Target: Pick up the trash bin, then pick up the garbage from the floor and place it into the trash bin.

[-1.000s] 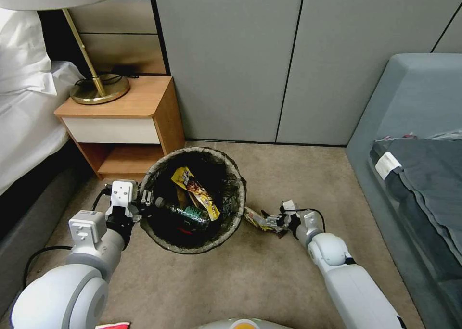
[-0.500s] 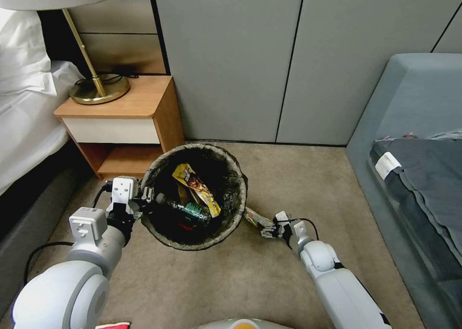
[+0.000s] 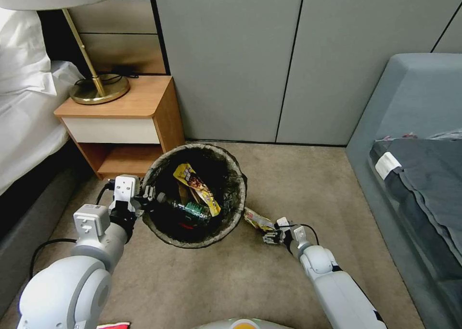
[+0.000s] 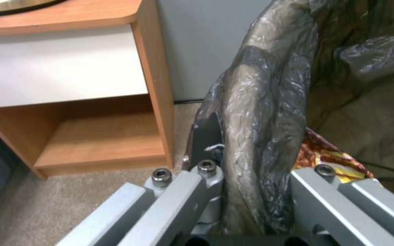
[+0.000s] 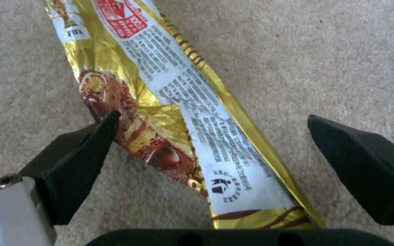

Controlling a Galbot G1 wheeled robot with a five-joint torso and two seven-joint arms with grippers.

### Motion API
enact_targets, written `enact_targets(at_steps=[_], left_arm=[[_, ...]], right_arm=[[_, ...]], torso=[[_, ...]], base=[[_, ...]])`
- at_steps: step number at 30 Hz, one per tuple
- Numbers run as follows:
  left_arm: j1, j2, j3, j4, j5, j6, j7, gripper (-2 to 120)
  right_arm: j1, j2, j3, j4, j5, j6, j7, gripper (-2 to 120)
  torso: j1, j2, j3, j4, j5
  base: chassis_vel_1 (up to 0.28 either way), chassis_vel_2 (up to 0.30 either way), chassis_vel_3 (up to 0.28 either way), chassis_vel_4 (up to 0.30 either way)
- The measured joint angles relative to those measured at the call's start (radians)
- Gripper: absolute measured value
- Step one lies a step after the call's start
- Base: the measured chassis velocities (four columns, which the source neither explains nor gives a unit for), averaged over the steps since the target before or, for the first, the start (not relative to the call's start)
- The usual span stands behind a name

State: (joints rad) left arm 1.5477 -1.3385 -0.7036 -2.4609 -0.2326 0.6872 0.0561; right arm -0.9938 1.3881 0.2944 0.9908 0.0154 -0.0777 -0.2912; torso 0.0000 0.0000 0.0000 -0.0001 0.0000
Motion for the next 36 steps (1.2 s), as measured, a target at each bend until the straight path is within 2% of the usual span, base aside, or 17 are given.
enact_targets(at_steps=[6, 9, 10, 12, 13, 15, 17, 20, 22, 23, 25, 29, 32, 36], left_arm=[[-0.005, 0.001, 0.002, 0.007, -0.001, 0.0, 0.001, 1], [-0.009, 0.002, 0.002, 0.012, -0.001, -0.001, 0.001, 1], [-0.009, 0.002, 0.002, 0.012, -0.001, -0.001, 0.001, 1], [-0.011, 0.004, 0.002, 0.014, -0.004, -0.001, 0.001, 1], [-0.011, 0.004, 0.002, 0.014, -0.004, -0.001, 0.001, 1], [-0.015, 0.007, 0.002, 0.018, -0.006, -0.001, 0.001, 1], [-0.016, 0.008, 0.002, 0.019, -0.007, -0.001, 0.001, 1], [-0.022, 0.009, 0.004, 0.025, -0.008, -0.001, 0.001, 1], [-0.023, 0.009, 0.005, 0.027, -0.008, -0.001, 0.001, 1], [-0.025, 0.009, 0.006, 0.029, -0.008, -0.001, 0.001, 1], [-0.026, 0.01, 0.007, 0.029, -0.008, -0.001, 0.001, 1], [-0.028, 0.01, 0.008, 0.033, -0.008, -0.001, 0.001, 1], [-0.028, 0.01, 0.009, 0.033, -0.008, -0.001, 0.001, 1], [-0.028, 0.01, 0.01, 0.034, -0.008, -0.001, 0.001, 1]], right_arm=[[0.008, 0.009, 0.002, -0.022, 0.0, 0.008, 0.001, 88], [0.012, 0.015, 0.005, -0.037, -0.002, 0.01, 0.0, 73], [0.012, 0.015, 0.005, -0.037, -0.002, 0.01, 0.0, 73], [0.016, 0.019, 0.009, -0.051, -0.005, 0.018, -0.001, 63], [0.016, 0.019, 0.009, -0.051, -0.005, 0.018, -0.001, 63], [0.018, 0.021, 0.014, -0.06, -0.005, 0.027, -0.001, 51], [0.018, 0.021, 0.014, -0.061, -0.005, 0.03, -0.001, 48], [0.017, 0.021, 0.014, -0.06, -0.005, 0.033, -0.001, 32], [0.016, 0.021, 0.015, -0.059, -0.004, 0.034, 0.0, 30], [0.015, 0.021, 0.015, -0.059, -0.004, 0.038, 0.0, 22], [0.014, 0.021, 0.015, -0.058, -0.004, 0.04, 0.0, 19], [0.005, 0.018, 0.015, -0.044, -0.004, 0.045, 0.004, 1], [0.002, 0.017, 0.016, -0.037, -0.004, 0.048, 0.007, 0], [-0.035, -0.009, 0.027, 0.084, 0.015, 0.049, 0.018, 0]], torso=[[0.0, 0.0, 0.0, 0.0, 0.0], [0.0, 0.0, 0.0, 0.0001, 0.0], [0.0, 0.0, 0.0, 0.0001, 0.0], [0.0, 0.0, 0.0, 0.0, -0.0002], [0.0, 0.0, 0.0, 0.0, -0.0002], [0.0, 0.0, 0.0, -0.0002, -0.0004], [0.0, 0.0, 0.0, -0.0001, -0.0004], [0.0, 0.0, 0.0, 0.0002, 0.0002], [0.0, 0.0, 0.0, 0.0003, 0.0002], [0.0, 0.0, 0.0, 0.0002, 0.0002], [0.0, 0.0, 0.0, 0.0002, 0.0003], [0.0, 0.0, 0.0, 0.0001, 0.0002], [0.0, 0.0, 0.0, -0.0001, 0.0003], [0.0, 0.0, 0.0, -0.0001, 0.0]], base=[[0.0, 0.0, 0.0, 0.0], [0.0, 0.0, 0.0, 0.0], [0.0, 0.0, 0.0, 0.0], [0.0, 0.0, 0.0, 0.0], [0.0, 0.0, 0.0, 0.0], [0.0, 0.0, 0.0, 0.0], [0.0, 0.0, 0.0, 0.0], [0.0, 0.0, 0.0, 0.0], [0.0, 0.0, 0.0, 0.0], [0.0, 0.0, 0.0, 0.0], [0.0, 0.0, 0.0, 0.0], [0.0, 0.0, 0.0, 0.0], [0.0, 0.0, 0.0, 0.0], [0.0, 0.0, 0.0, 0.0]])
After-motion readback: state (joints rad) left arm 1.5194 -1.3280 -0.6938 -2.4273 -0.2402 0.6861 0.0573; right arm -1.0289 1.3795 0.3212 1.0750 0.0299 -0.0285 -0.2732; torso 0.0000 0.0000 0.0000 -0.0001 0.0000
